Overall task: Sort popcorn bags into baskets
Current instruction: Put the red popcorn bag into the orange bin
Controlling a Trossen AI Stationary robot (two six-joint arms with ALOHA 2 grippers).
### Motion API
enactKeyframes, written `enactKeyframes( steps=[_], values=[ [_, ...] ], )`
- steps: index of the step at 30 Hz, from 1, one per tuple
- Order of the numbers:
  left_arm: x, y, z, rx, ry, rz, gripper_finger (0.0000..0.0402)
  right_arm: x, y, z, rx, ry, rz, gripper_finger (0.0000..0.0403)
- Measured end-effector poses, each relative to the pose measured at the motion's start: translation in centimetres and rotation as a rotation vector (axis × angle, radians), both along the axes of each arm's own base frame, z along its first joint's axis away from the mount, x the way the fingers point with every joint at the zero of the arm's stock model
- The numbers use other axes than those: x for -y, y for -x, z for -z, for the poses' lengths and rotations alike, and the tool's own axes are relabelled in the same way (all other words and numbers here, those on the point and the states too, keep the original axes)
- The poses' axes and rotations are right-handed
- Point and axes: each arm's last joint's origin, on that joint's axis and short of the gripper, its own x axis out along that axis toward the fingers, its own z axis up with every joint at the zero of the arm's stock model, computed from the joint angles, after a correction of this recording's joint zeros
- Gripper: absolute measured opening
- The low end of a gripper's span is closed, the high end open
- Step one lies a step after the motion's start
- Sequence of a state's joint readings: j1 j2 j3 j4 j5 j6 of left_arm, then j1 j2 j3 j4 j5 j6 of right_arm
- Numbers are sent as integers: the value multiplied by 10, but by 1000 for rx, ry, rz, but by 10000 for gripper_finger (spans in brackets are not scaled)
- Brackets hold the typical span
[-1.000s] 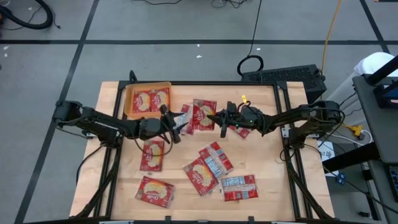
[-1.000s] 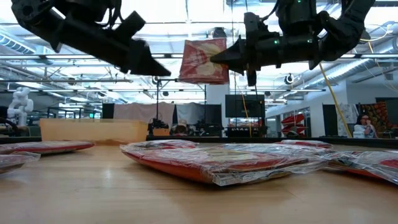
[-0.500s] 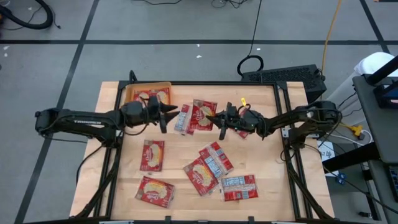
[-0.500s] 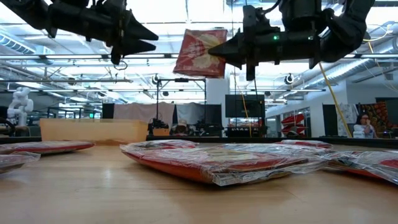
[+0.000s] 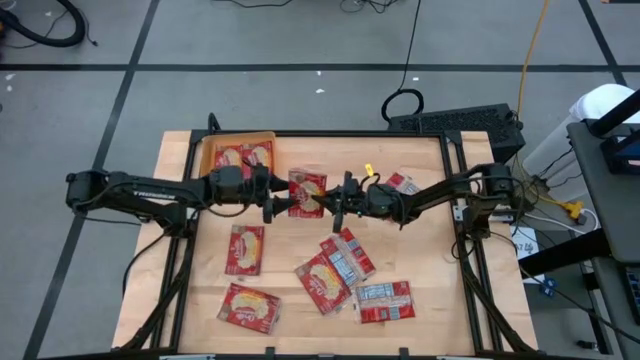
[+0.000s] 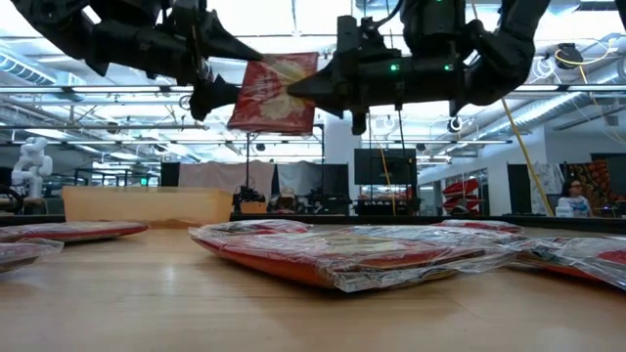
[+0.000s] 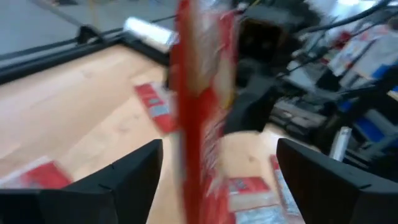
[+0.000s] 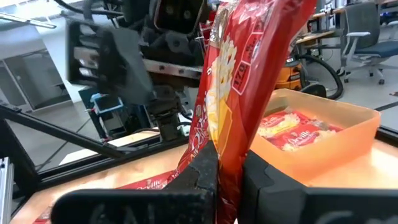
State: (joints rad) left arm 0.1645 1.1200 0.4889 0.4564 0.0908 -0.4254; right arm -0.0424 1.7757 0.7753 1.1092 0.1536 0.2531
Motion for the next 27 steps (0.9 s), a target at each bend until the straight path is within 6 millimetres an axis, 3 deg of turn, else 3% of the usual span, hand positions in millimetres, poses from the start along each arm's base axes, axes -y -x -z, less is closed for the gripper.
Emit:
enactKeyframes(
  steps=[5,13,14,21,27],
  values=[
    [-10,2,1,-8,-24,-11,239,2,-5,-5,16,31,7,14],
    [-23,6,1,-6,-41,61,31,5,-5,-5,15,30,14,17],
    [-24,7,0,-5,-40,66,20,5,-5,-5,16,30,14,19],
    [-45,23,-6,8,42,85,32,7,-1,-15,2,81,79,87],
    [-59,60,-22,5,24,-28,16,9,5,-20,-113,174,148,156]
  ],
)
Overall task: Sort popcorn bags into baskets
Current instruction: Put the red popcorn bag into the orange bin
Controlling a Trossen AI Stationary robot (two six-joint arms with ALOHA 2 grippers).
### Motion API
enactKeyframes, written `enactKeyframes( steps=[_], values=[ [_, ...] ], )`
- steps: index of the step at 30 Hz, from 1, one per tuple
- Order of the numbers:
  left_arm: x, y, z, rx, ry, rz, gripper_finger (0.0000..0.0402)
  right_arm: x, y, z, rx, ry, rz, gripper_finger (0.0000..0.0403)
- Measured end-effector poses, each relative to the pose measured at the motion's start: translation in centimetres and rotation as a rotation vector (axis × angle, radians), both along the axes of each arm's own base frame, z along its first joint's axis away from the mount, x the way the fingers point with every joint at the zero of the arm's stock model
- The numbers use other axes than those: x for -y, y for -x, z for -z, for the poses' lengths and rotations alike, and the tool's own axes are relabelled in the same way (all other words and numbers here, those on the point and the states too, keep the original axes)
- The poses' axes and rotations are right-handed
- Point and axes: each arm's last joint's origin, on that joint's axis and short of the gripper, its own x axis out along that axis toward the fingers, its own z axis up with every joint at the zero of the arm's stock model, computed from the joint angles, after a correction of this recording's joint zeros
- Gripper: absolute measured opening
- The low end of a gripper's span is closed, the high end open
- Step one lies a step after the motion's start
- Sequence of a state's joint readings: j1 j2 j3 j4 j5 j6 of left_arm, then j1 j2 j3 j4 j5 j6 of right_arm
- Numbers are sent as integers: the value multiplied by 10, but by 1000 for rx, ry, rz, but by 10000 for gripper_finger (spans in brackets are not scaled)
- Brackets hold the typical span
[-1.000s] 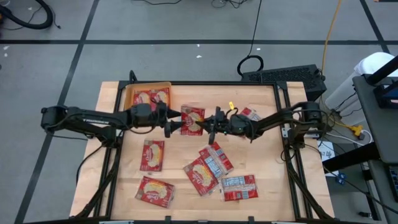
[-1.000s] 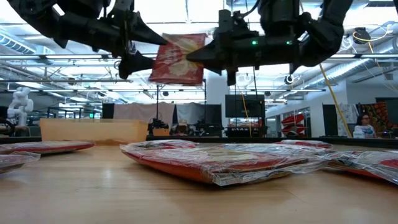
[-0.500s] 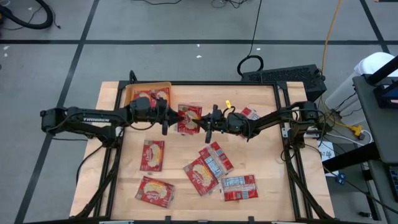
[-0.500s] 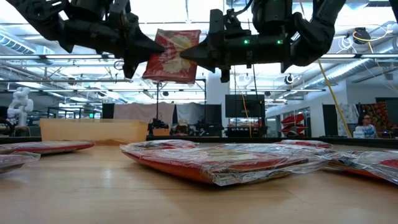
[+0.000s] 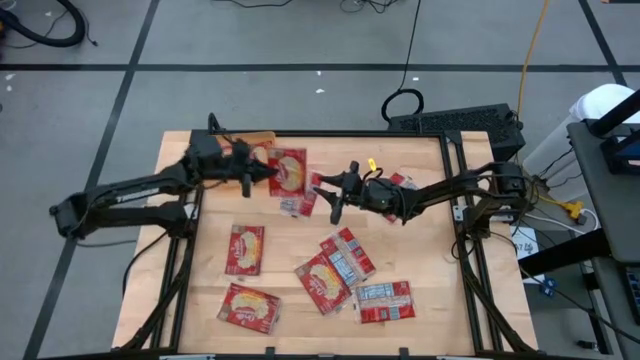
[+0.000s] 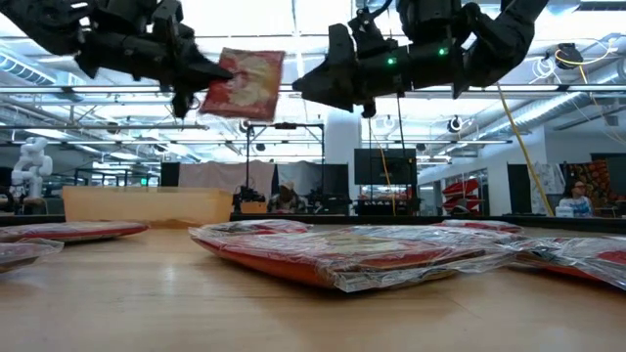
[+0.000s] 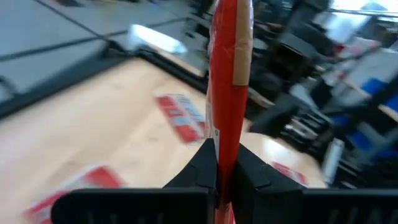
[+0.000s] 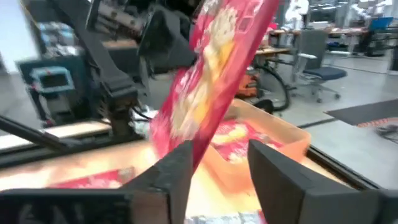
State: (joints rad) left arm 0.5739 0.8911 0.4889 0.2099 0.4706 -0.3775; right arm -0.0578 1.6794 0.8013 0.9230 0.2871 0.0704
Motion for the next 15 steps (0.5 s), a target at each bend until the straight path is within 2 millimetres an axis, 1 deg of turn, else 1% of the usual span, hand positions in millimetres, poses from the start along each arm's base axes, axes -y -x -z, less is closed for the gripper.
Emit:
enactKeyframes(
  steps=[4,9,12,15],
  values=[
    [-10,33,-2,-72,5,-188,21,0,1,3,-52,2,0,180],
    [-18,66,8,-235,44,-443,16,0,2,9,-111,-3,-1,187],
    [-23,78,15,-314,85,-556,16,0,2,10,-123,-10,0,187],
    [-27,86,15,-335,109,-617,21,0,2,11,-130,-14,0,187]
  ],
)
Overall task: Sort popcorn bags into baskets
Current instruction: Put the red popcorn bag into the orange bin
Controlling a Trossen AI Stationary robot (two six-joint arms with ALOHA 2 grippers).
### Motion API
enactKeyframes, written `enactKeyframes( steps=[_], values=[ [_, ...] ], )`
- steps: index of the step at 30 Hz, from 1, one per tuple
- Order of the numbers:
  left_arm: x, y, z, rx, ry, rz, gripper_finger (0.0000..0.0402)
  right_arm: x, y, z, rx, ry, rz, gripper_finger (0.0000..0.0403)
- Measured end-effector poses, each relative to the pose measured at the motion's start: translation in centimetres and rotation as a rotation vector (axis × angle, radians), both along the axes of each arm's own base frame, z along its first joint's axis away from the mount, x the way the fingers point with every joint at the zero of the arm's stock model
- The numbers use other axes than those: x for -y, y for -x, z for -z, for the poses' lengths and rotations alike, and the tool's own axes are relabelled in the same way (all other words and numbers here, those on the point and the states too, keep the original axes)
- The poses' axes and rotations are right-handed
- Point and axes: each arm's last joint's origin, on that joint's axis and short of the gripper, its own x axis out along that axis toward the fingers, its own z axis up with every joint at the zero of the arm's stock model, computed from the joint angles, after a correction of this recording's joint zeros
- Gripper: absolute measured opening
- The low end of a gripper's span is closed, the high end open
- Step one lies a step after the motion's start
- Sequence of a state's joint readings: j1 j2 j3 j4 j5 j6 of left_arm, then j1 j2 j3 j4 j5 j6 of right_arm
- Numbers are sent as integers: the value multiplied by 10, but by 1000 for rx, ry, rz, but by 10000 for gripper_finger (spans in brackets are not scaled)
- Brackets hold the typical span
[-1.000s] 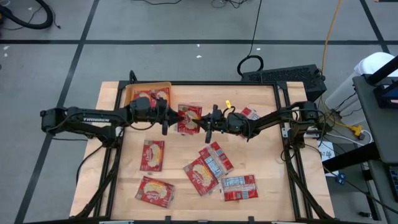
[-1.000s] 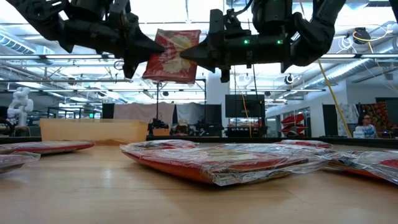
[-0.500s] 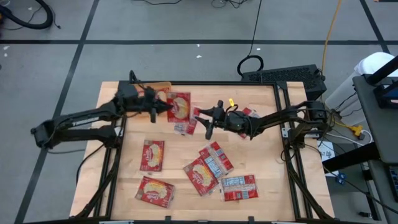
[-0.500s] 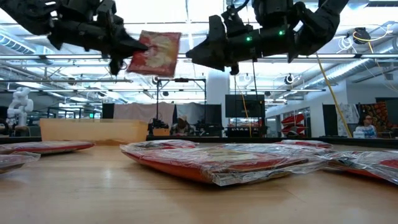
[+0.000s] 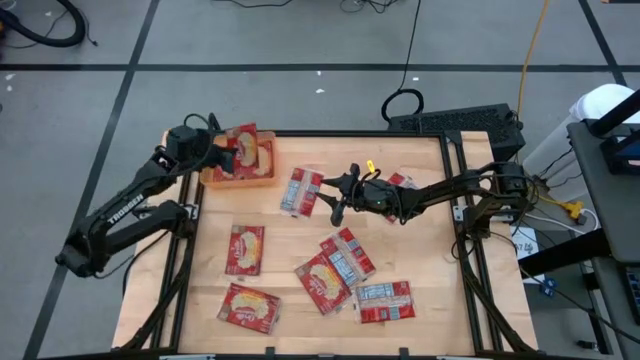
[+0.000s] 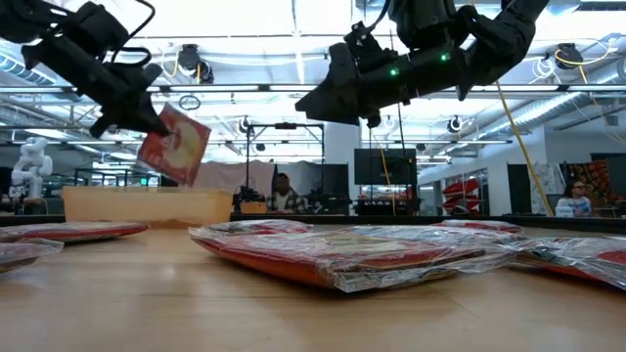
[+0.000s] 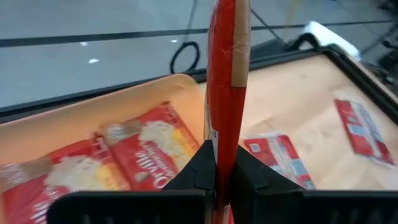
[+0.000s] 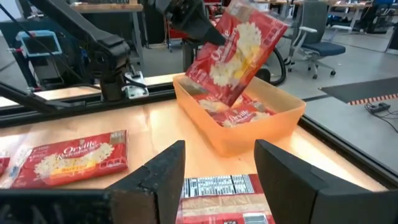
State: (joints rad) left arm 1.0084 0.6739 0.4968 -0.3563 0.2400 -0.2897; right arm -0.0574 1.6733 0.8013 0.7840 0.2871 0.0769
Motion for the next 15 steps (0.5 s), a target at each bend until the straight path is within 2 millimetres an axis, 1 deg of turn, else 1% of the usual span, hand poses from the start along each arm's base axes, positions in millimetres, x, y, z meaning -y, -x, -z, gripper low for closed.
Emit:
enactKeyframes(
  steps=[2,6,8,11,15],
  values=[
    [-2,4,-4,-26,5,-33,25,0,0,0,-3,-1,0,187],
    [-4,13,-10,-167,35,-104,20,0,0,1,-8,1,-2,187],
    [-6,13,-7,-216,76,-104,17,0,0,1,-9,2,-2,187],
    [-10,10,-1,-240,129,-98,18,0,0,1,-8,2,-2,187],
    [-15,6,12,-299,229,-148,35,0,0,0,-5,2,-3,187]
  ],
)
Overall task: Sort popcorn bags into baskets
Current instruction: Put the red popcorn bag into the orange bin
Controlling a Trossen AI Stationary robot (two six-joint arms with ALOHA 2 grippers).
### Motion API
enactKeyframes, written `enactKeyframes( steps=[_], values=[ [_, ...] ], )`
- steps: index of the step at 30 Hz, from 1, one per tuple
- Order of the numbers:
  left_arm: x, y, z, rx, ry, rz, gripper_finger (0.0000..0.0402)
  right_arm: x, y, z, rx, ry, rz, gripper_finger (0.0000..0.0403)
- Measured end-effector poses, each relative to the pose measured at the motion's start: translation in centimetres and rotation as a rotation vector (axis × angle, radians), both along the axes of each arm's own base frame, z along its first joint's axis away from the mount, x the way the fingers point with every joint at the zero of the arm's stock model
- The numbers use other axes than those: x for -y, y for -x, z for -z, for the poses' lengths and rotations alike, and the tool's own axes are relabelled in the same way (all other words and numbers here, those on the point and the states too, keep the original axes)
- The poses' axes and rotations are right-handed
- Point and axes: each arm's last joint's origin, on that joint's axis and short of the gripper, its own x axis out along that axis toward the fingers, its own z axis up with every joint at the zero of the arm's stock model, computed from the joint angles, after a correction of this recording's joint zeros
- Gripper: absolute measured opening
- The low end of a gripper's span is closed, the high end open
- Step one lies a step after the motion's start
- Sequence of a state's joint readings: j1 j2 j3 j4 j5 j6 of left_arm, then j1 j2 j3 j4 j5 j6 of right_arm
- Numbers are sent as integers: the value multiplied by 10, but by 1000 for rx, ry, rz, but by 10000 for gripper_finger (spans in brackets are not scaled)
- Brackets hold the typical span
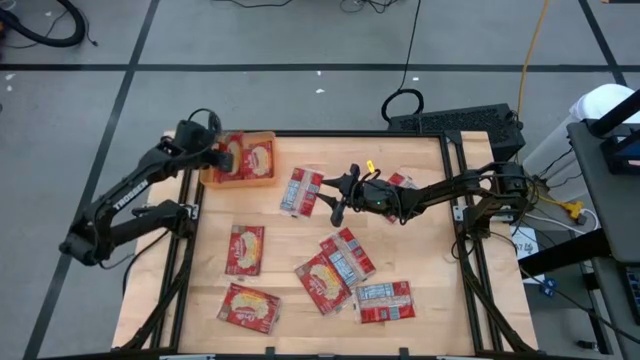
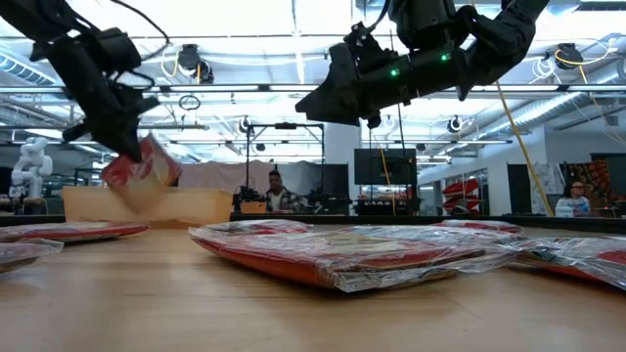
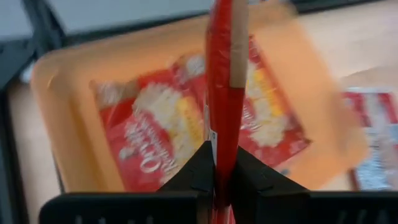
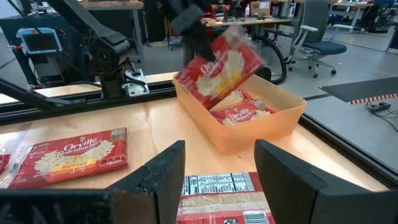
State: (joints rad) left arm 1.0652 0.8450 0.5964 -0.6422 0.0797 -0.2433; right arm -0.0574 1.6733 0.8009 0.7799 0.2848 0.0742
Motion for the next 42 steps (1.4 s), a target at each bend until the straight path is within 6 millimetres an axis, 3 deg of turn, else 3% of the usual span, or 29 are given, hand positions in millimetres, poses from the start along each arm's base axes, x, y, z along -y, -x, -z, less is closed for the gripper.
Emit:
enactKeyframes(
  steps=[10,23,31,39,42],
  values=[
    [-10,-6,17,-102,82,-102,32,-1,0,1,-8,-17,-2,187],
    [-10,-9,21,-194,70,-110,191,-1,0,1,-10,-12,-3,187],
    [-10,-9,20,-192,66,-121,213,-1,0,1,-11,-12,-2,187],
    [-9,-11,-18,-264,-4,-161,214,-1,3,11,-87,-90,17,187],
    [-4,-12,-23,-265,-22,-137,214,-1,4,16,-129,-126,29,187]
  ],
)
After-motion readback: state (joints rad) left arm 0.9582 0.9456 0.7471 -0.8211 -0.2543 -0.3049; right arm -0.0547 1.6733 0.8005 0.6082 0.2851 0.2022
